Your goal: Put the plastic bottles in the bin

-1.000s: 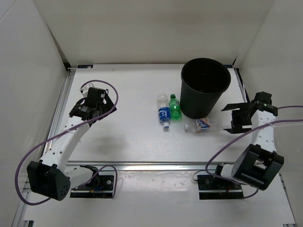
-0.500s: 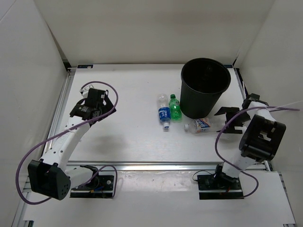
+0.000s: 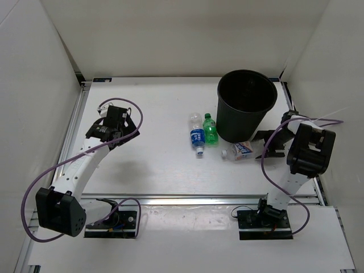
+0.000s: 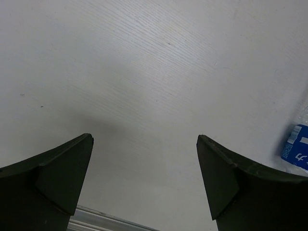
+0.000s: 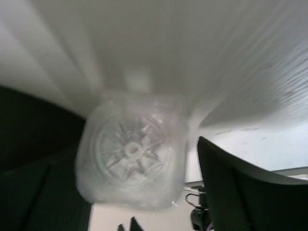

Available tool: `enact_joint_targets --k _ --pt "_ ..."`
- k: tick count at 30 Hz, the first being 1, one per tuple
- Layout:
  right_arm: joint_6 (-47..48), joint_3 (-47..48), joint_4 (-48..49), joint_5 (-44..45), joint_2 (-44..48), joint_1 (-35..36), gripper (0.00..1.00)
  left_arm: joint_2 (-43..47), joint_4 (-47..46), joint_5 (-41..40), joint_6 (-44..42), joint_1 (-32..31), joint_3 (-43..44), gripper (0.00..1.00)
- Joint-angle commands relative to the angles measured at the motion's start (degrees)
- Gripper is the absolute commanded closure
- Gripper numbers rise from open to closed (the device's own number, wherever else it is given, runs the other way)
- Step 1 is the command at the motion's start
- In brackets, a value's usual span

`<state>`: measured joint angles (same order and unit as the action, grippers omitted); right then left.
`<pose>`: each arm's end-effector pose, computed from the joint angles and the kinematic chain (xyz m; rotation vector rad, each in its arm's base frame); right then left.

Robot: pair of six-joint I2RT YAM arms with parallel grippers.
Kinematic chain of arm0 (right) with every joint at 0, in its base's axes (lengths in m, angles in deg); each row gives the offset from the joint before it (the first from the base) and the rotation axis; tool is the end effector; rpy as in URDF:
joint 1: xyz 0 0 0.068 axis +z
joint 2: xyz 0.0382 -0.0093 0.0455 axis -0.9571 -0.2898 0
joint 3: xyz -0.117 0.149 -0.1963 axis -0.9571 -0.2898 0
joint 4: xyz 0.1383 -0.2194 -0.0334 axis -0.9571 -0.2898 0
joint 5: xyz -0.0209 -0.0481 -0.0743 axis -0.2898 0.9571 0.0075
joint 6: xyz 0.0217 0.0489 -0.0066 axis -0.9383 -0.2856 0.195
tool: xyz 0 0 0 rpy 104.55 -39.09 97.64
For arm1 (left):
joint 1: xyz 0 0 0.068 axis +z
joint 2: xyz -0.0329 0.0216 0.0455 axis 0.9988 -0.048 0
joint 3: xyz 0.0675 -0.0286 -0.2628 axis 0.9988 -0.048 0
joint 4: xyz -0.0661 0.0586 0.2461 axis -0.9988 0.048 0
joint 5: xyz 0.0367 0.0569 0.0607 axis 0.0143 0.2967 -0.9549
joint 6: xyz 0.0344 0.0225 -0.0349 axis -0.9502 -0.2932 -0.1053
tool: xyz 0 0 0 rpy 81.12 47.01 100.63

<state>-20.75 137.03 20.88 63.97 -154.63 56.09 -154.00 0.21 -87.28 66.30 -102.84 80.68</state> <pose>0.3172 -0.0879 0.1508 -1.9094 -2.3999 -0.3980 0.2333 -0.0536 0.2888 -0.6383 2.3992 -0.0016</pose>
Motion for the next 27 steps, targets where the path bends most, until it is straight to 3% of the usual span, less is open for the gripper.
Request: enact_joint_targets --k 1,6,8,12,14,16,20,25,27 --pt "1.69 -3.35 -2.53 2.48 0.76 -0.08 0.15 0.5 0.28 -1.21 -0.5 0.74 0.92 0.0" --pt "4.84 -6.53 -7.53 5.37 7.34 -0.08 0.45 0.5 -0.25 -2.25 0.63 0.74 -0.66 0.0" --pt "5.38 -7.67 -11.57 6.78 14.25 -0.08 0.46 0.5 -0.78 -2.26 1.25 0.74 -0.66 0.0" --pt "6.7 -6.63 -20.26 8.02 26.23 -0.08 0.61 0.5 -0.78 -1.73 3.18 0.74 -1.97 0.0" --pt "7.75 -1.54 -26.57 9.07 32.71 -0.08 0.67 0.5 -1.3 -1.73 3.19 0.74 -1.98 0.0" --pt "8.36 4.25 -29.67 9.07 38.17 -0.08 0.67 0.5 -1.83 -2.26 3.98 0.74 -1.98 0.0" --pt "9.68 24.63 -29.09 9.25 41.02 -0.08 0.71 -0.11 -2.44 -2.79 4.51 0.74 -1.98 0.0" --pt "11.53 55.52 -21.96 14.42 28.24 0.45 0.72 -0.73 -2.97 2.99 4.78 0.74 -1.98 0.0" --pt "12.41 62.7 -18.2 17.41 21.38 1.5 0.72 -1.35 -4.73 6.34 2.67 0.74 -1.98 0.0"
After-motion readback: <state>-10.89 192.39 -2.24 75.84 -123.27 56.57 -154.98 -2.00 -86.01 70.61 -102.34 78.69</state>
